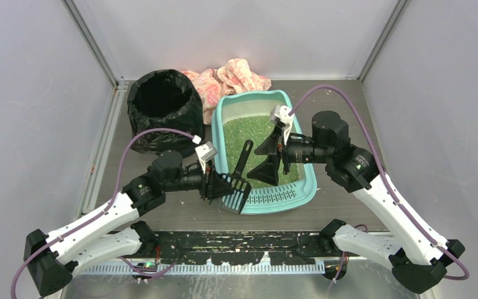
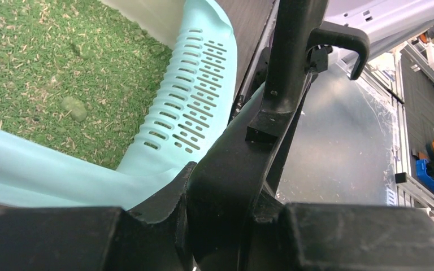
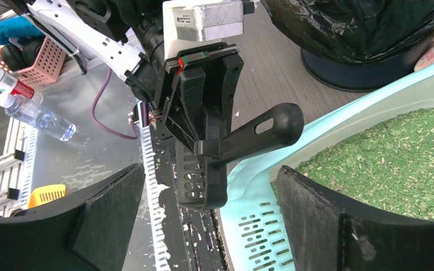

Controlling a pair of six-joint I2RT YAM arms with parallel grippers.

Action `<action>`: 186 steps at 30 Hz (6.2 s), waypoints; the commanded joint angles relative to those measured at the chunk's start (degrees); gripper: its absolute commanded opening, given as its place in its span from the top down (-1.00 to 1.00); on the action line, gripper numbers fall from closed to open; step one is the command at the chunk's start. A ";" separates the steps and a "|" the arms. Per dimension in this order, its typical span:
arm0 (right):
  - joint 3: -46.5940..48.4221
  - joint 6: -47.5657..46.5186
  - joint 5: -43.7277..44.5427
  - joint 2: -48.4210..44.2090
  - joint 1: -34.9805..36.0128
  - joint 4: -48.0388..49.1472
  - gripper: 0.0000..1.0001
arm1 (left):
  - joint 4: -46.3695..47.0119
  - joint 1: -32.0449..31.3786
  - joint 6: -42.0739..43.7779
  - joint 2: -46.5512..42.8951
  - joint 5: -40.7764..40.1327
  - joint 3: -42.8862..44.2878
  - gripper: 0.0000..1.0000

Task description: Clean the litter box

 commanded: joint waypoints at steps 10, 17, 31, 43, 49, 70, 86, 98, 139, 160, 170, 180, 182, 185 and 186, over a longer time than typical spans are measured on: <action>0.94 0.49 -4.82 4.95 0.00 5.16 -0.67 | 6.99 -0.05 -2.42 -0.73 5.67 1.11 1.00; 1.65 1.75 -5.74 7.09 -0.04 7.42 -0.57 | 8.13 -0.13 -2.91 0.24 6.06 0.46 1.00; 0.95 1.64 -6.46 7.74 0.01 9.25 0.93 | 7.93 -0.31 -2.60 0.28 6.16 0.01 1.00; -1.20 3.62 2.97 5.51 0.01 11.79 0.99 | 3.39 -0.31 -2.31 -4.60 -1.15 0.36 -0.77; -4.27 11.16 15.93 2.32 -1.08 20.20 0.99 | 2.85 -0.35 -4.29 -12.63 -8.66 -1.97 -0.89; -22.86 48.51 6.29 -7.08 -23.08 63.23 0.99 | 29.87 -0.21 -14.53 -12.49 -24.32 -11.29 -0.78; -28.59 62.55 -1.73 -3.32 -30.60 81.87 0.99 | 46.64 8.48 -24.88 2.75 -6.72 -2.02 -0.70; -28.52 57.36 -4.28 -7.22 -30.58 73.24 0.99 | 58.76 8.35 -32.84 13.03 -7.24 -2.15 -0.31; -20.93 30.30 -5.20 -18.13 -30.57 33.91 -0.31 | 15.27 8.67 -12.62 7.20 4.60 12.09 1.00; -21.78 29.43 -9.60 -20.04 -30.57 34.04 -0.33 | 26.80 9.40 -21.59 12.20 2.62 10.55 1.00; -22.46 30.25 -10.21 -19.94 -30.57 34.68 -0.24 | 29.52 10.05 -23.01 11.91 0.47 10.00 1.00; -22.79 31.15 -11.40 -18.93 -30.59 36.66 0.06 | 32.10 10.02 -24.64 13.18 0.58 9.29 1.00; -22.99 31.33 -11.49 -18.99 -30.57 37.05 0.07 | 33.15 10.03 -25.37 13.48 1.08 9.17 1.00; -23.08 31.45 -11.55 -18.95 -30.57 37.34 0.07 | 35.07 10.06 -27.04 14.36 2.03 8.91 1.00; -23.04 31.53 -11.58 -18.93 -30.57 37.53 0.08 | 35.68 10.03 -27.50 14.59 2.21 8.71 1.00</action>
